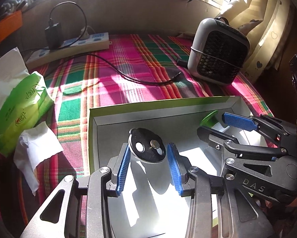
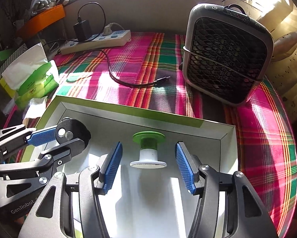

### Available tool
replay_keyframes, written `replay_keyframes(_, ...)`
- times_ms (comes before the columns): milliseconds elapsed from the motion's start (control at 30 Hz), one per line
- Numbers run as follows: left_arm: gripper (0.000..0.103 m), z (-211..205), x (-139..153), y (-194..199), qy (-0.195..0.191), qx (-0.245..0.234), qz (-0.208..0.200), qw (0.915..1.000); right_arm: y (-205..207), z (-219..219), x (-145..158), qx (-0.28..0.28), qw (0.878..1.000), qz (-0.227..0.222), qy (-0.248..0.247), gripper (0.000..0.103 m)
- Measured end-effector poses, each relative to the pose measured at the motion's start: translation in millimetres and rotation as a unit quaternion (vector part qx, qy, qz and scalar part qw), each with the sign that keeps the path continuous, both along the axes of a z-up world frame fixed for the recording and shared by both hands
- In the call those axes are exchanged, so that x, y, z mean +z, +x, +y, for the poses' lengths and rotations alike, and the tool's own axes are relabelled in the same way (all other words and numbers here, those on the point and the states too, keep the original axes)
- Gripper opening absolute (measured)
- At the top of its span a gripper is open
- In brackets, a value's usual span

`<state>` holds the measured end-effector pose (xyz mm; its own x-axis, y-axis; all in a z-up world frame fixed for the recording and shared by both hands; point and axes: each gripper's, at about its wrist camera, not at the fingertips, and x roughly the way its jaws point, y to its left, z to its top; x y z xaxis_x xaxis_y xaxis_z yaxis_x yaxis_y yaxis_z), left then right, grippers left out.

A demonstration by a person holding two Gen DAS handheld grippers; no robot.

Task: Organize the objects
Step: 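Open left tool releasing disc in box while right tool releases spool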

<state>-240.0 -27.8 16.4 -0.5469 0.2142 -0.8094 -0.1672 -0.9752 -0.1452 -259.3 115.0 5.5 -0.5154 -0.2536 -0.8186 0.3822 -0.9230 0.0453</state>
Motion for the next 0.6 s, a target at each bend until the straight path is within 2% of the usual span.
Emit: replay_keyframes(600, 0.039, -18, 36, 62, 0.03, 0.009, 0.053, 0.9981, 61, 36, 39, -0.03, 0.998, 0.046, -0.032, 0.056)
